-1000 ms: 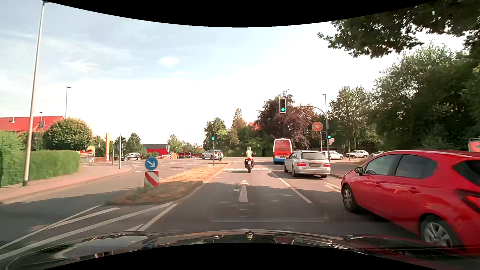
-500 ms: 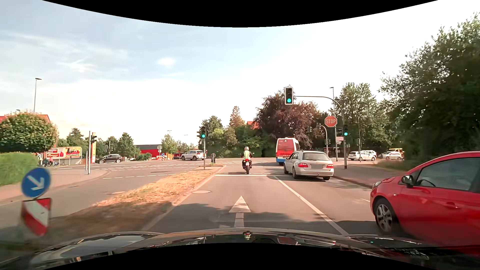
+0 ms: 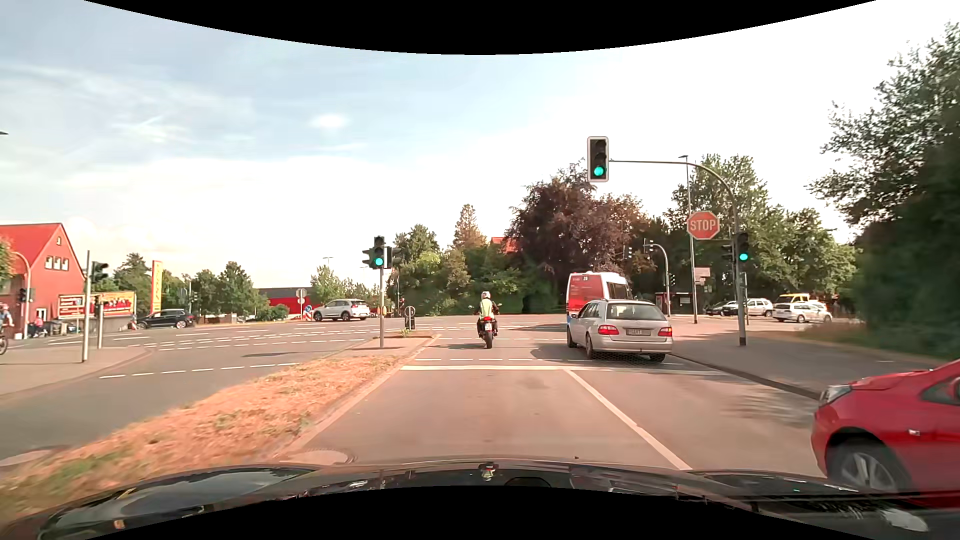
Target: Follow the waypoints while adhering to traffic rules and regulations
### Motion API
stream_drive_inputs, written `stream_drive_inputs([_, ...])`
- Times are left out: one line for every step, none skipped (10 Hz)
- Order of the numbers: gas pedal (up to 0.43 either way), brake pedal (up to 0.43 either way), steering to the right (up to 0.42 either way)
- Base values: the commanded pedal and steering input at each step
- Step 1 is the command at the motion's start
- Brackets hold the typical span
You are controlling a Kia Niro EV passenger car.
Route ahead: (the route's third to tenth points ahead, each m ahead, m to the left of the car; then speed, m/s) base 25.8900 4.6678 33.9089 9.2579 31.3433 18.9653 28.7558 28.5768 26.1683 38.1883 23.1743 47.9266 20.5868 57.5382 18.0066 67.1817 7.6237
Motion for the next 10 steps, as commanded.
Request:
stream_drive_inputs([0.087, 0.000, 0.005])
stream_drive_inputs([0.087, 0.000, 0.005])
stream_drive_inputs([0.087, 0.000, 0.005])
stream_drive_inputs([0.087, 0.000, 0.005])
stream_drive_inputs([0.087, 0.000, 0.006])
stream_drive_inputs([0.087, 0.000, 0.005])
stream_drive_inputs([0.087, 0.000, 0.005])
stream_drive_inputs([0.087, 0.000, 0.005])
stream_drive_inputs([0.087, 0.000, 0.004])
stream_drive_inputs([0.087, 0.000, 0.004])
